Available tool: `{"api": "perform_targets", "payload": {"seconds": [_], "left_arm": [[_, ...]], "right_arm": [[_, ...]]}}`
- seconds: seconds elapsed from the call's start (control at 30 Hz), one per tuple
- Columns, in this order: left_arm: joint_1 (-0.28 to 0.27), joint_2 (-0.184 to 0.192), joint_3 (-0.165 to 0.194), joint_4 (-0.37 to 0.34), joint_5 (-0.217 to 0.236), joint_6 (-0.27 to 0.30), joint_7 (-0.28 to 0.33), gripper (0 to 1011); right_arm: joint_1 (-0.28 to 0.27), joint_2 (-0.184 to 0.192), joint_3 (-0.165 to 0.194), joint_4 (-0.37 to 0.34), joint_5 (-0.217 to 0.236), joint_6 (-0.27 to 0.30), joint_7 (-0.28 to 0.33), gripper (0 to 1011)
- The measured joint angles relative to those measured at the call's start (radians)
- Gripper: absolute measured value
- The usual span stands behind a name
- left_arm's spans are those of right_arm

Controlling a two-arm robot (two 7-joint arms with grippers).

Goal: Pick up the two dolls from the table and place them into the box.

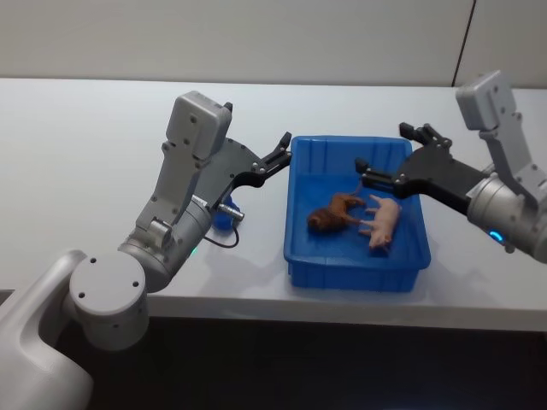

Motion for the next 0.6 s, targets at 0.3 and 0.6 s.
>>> {"api": "perform_targets", "payload": {"seconds": [0.3, 0.6], "left_arm": [[0.000, 0.000, 0.000, 0.000, 0.000, 0.000, 0.000, 1001], [0.000, 0.000, 0.000, 0.000, 0.000, 0.000, 0.000, 1001]], "right_arm": [[-0.012, 0.034, 0.033, 0.003, 0.026, -0.003, -0.028, 1001], [-0.050, 0.079, 0.072, 0.000, 0.067, -0.012, -0.049, 1001]]}}
